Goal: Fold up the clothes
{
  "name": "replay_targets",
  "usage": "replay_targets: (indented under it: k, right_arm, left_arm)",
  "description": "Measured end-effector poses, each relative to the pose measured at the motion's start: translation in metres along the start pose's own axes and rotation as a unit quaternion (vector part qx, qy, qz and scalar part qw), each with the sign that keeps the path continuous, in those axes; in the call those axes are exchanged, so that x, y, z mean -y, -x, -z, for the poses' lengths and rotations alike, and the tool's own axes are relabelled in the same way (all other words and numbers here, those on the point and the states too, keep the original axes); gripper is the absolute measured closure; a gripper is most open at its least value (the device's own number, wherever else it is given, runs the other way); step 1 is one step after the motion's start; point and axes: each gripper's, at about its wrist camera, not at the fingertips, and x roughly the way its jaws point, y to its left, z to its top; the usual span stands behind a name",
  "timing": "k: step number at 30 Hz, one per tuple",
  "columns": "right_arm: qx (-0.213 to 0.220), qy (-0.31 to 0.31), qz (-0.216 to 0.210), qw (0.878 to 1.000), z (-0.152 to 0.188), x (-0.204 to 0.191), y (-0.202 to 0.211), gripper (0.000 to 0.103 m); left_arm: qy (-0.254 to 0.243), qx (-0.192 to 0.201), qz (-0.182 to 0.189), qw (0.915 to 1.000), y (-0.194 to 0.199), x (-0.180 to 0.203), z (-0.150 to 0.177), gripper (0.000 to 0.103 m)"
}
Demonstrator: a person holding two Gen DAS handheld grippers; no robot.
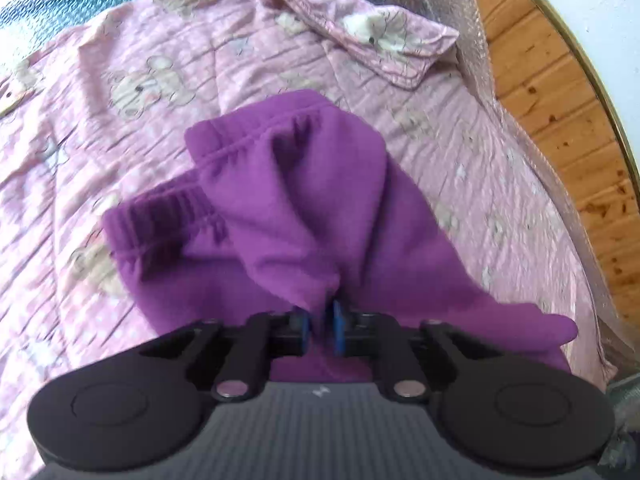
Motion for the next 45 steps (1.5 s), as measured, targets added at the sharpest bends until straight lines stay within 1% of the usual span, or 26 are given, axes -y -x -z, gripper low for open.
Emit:
replay_targets:
  k: [1,2,3,5,8,10,11,14,15,16,17,19,22,25,26,27,30,31,32,34,36,38,40,41,43,45]
  right_arm:
    - [0.009,-0.029,-0.019,0.999,-0.002,-0.006,-0.003,0.057]
    - [0.019,-0.053,-0.034,0.998,-0.004,-0.012,-0.007,0.044]
    - [0.025,-0.078,-0.046,0.996,-0.009,-0.018,-0.016,0.039]
    - [0.029,-0.130,-0.066,0.989,-0.022,-0.025,-0.041,0.038]
    - [0.025,-0.174,-0.045,0.983,-0.039,-0.028,-0.082,0.038]
    - [0.021,-0.187,-0.008,0.982,-0.042,-0.028,-0.108,0.039]
    - [0.028,-0.189,-0.002,0.982,-0.041,-0.027,-0.115,0.041]
    - [0.050,-0.179,-0.007,0.983,-0.043,-0.036,-0.124,0.041]
    - [0.046,-0.170,-0.012,0.984,-0.045,-0.040,-0.127,0.043]
    - [0.040,-0.159,-0.018,0.986,-0.047,-0.045,-0.131,0.066]
    - [0.029,-0.144,-0.024,0.989,-0.050,-0.050,-0.135,0.101]
    - [0.028,-0.105,-0.018,0.994,-0.057,-0.062,-0.129,0.102]
    - [0.068,-0.091,-0.030,0.993,-0.072,-0.074,-0.082,0.102]
    - [0.113,-0.098,-0.043,0.988,-0.070,-0.057,-0.007,0.103]
    - [0.121,-0.106,-0.041,0.986,-0.064,-0.047,0.015,0.103]
    - [0.124,-0.110,-0.026,0.986,-0.053,-0.035,0.033,0.103]
    - [0.088,-0.148,0.032,0.984,-0.009,0.010,0.042,0.102]
    - [0.071,-0.168,0.044,0.982,0.004,0.025,0.037,0.102]
    - [0.055,-0.184,0.051,0.980,0.015,0.035,0.028,0.102]
    - [0.034,-0.194,0.058,0.979,0.025,0.039,0.012,0.102]
    - [0.037,-0.183,0.055,0.981,0.020,0.028,0.006,0.102]
    - [0.061,-0.171,0.044,0.982,0.007,0.020,0.017,0.102]
    - [0.087,-0.148,0.034,0.985,-0.006,0.009,0.038,0.102]
    - [0.091,-0.142,0.036,0.985,-0.009,0.008,0.044,0.103]
    - [0.085,-0.132,0.049,0.986,-0.009,0.011,0.048,0.103]
    - [0.054,-0.120,0.072,0.989,0.003,0.018,0.036,0.103]
  left_arm:
    - [0.001,0.007,0.006,1.0000,-0.001,0.003,0.000,0.080]
    - [0.002,0.013,0.009,0.9999,-0.002,0.005,0.000,0.076]
    - [0.003,0.019,0.011,0.9997,-0.003,0.008,0.000,0.074]
    - [0.003,0.030,0.012,0.9995,-0.003,0.013,-0.001,0.064]
    - [0.009,0.047,0.004,0.9988,-0.003,0.020,-0.001,0.061]
    - [0.021,0.056,-0.006,0.9982,-0.004,0.021,0.000,0.059]
    - [0.026,0.061,-0.011,0.9978,-0.004,0.021,0.001,0.058]
    - [0.036,0.065,-0.021,0.9970,-0.008,0.021,0.001,0.057]
    - [0.036,0.066,-0.024,0.9969,-0.009,0.021,0.000,0.057]
    - [0.036,0.067,-0.027,0.9967,-0.010,0.022,0.000,0.060]
    - [0.036,0.069,-0.029,0.9966,-0.011,0.022,-0.001,0.070]
    - [0.027,0.083,-0.005,0.9961,0.005,0.025,-0.003,0.097]
    - [0.013,0.105,0.030,0.9939,0.028,0.030,-0.006,0.098]
    - [-0.006,0.117,0.075,0.9903,0.060,0.032,-0.006,0.099]
    - [-0.020,0.104,0.082,0.9910,0.064,0.031,-0.003,0.099]
    - [-0.035,0.089,0.073,0.9928,0.062,0.031,0.000,0.099]
    - [-0.036,0.049,0.048,0.9970,0.036,0.020,0.002,0.099]
    - [-0.036,0.036,0.041,0.9979,0.028,0.017,0.003,0.099]
    - [-0.039,0.036,0.042,0.9977,0.023,0.021,0.001,0.099]
    - [-0.050,0.040,0.050,0.9967,0.021,0.034,-0.005,0.099]
    - [-0.068,0.049,0.060,0.9946,0.026,0.050,-0.013,0.099]
    - [-0.088,0.062,0.070,0.9917,0.042,0.055,-0.017,0.099]
    - [-0.083,0.053,0.056,0.9935,0.038,0.043,-0.011,0.099]
    - [-0.081,0.049,0.049,0.9943,0.036,0.038,-0.008,0.099]
    - [-0.077,0.039,0.035,0.9956,0.032,0.026,-0.002,0.099]
    - [-0.073,0.030,0.021,0.9967,0.028,0.015,0.003,0.098]
